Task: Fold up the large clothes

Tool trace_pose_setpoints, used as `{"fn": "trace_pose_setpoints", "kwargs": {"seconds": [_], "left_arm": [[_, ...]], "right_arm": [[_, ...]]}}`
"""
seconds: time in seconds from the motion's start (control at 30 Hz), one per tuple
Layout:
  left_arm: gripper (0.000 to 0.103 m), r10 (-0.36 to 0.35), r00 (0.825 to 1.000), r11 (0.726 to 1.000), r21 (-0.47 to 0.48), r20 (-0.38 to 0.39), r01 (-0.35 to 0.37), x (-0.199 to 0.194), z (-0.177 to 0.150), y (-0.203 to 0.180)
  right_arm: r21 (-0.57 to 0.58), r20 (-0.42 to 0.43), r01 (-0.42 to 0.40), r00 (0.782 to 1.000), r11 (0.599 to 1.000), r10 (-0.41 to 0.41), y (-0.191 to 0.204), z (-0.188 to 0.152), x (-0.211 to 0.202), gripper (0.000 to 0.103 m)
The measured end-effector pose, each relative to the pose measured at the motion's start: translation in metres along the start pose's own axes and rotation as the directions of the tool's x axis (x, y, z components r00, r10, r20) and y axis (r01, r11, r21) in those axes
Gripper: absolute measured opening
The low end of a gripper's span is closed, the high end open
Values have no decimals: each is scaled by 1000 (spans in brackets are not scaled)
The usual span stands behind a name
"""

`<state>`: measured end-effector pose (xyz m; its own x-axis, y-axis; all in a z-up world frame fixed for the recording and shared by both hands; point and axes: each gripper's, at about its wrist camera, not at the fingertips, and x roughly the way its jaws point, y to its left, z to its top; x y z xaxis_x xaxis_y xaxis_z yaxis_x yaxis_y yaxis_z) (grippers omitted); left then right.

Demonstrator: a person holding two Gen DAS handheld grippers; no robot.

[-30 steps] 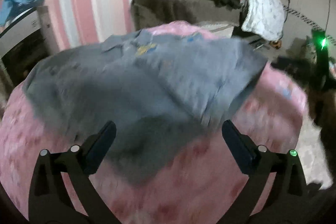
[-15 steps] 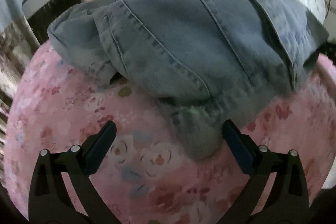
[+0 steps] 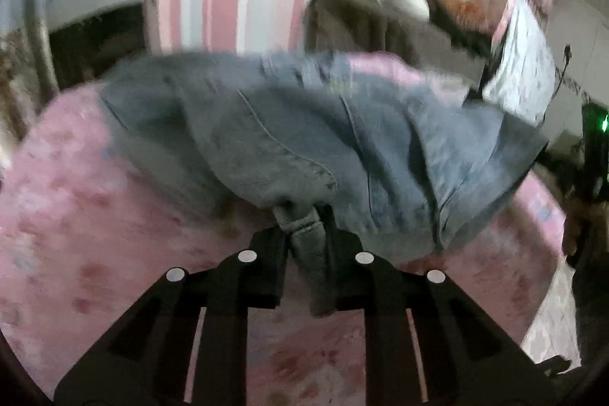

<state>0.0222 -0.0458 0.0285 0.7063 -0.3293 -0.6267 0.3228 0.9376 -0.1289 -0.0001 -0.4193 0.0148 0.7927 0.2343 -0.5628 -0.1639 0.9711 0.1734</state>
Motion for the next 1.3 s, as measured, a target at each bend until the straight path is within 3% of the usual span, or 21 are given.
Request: {"fn": "trace_pose_setpoints", "kwargs": {"seconds": [0.17, 0.27, 0.3, 0.33, 0.37, 0.4, 0.47, 0.57, 0.67, 0.77, 0.83, 0.93, 1.03, 1.23, 1.3], "left_arm": [[12, 51, 986, 999, -25, 159, -48, -103, 21, 19], [13, 55, 988, 998, -9, 145, -54, -125, 17, 17], [16, 60, 993, 998, 12, 106, -61, -125, 9, 13], [19, 71, 994, 997, 25, 80, -73, -122, 2, 10], [25, 92, 993, 995, 25, 72, -94, -123, -6, 12], [53, 112, 993, 994, 7, 46, -112, -121, -18, 16], [77, 155, 987, 988, -31, 36, -154, -124, -31, 32], [82, 209, 978, 976, -64, 21, -207, -122, -37, 54], [90, 258, 966, 964, -71, 29, -255, -111, -26, 77], [90, 309, 950, 951, -32, 43, -308, -100, -6, 89], [93, 340, 938, 940, 0, 70, -341, -95, 10, 95], [95, 331, 940, 943, 3, 86, -332, -78, 33, 109], [95, 328, 939, 944, -4, 104, -329, -44, 61, 123], [99, 325, 941, 946, -40, 92, -323, 39, 105, 155], [99, 358, 932, 934, -29, 60, -357, 69, 118, 163]], "right_arm": [[-62, 44, -166, 985, 984, 169, 34, 1, -54, 4], [-98, 4, -173, 985, 980, 174, 41, -12, -66, 6], [-103, -32, -173, 985, 980, 170, 39, -20, -65, 22], [-105, -42, -148, 989, 983, 144, 33, -28, -67, 59], [-102, -37, -112, 993, 988, 109, 27, -34, -71, 73], [-107, -63, -107, 993, 989, 100, 22, -38, -72, 86], [-140, -96, -83, 993, 987, 70, 10, -47, -77, 85], [-137, -118, -76, 991, 988, 60, -4, -40, -76, 85], [-213, -198, -232, 961, 949, 191, -16, -25, -77, 85], [-178, -96, -222, 974, 959, 207, -46, -7, -104, 85], [-91, -7, -77, 997, 993, 77, -72, 10, -108, 91], [59, 37, 46, 998, 997, -49, -102, 37, -77, 91], [87, 50, 117, 991, 989, -122, -109, 60, -25, 91], [82, -1, 157, 988, 984, -157, -101, 107, 82, 91], [54, -63, 176, 983, 983, -173, -99, 120, 121, 91]]}}
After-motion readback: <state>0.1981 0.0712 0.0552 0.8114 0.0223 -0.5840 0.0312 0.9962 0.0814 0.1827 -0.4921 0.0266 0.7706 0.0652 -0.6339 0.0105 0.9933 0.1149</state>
